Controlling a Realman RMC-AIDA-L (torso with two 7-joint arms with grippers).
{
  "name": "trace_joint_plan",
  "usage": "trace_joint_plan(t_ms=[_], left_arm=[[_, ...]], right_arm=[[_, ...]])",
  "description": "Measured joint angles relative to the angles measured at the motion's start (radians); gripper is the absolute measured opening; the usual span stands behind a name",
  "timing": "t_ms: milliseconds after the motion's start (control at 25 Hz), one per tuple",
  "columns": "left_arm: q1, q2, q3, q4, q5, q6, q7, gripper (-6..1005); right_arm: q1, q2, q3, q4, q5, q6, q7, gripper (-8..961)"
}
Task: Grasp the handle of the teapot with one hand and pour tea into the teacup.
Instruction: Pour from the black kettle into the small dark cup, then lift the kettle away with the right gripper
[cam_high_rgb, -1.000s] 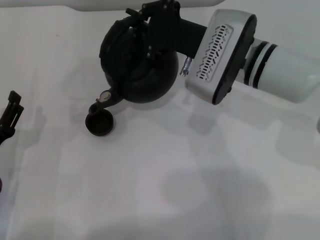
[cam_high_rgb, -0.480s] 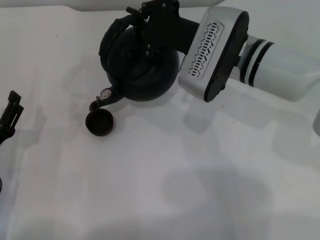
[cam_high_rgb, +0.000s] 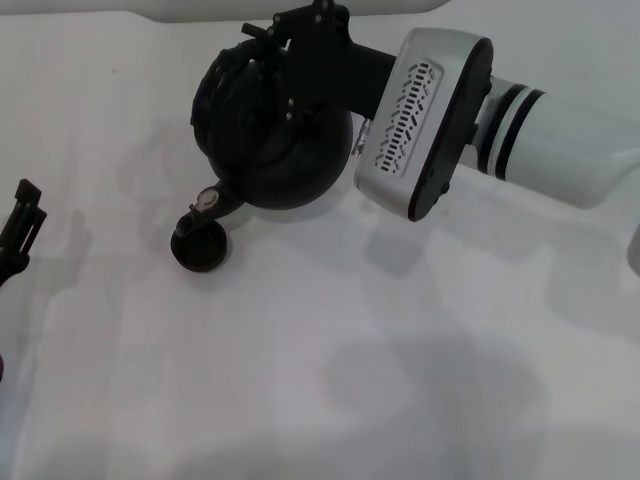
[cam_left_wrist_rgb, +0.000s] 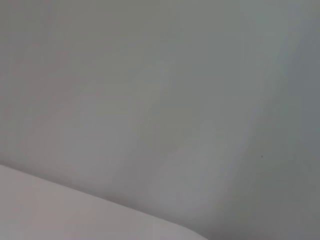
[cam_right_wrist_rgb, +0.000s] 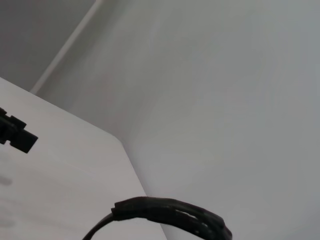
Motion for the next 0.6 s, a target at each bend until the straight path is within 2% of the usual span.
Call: trace_joint_plan(t_ms=[600], left_arm=[[-0.002,0.002,0.002,0.001,0.0,-0.001,0.0,877]], right_arm=[[0.008,0.0,0.006,-0.018,-0.066,-0.003,0.0,109]])
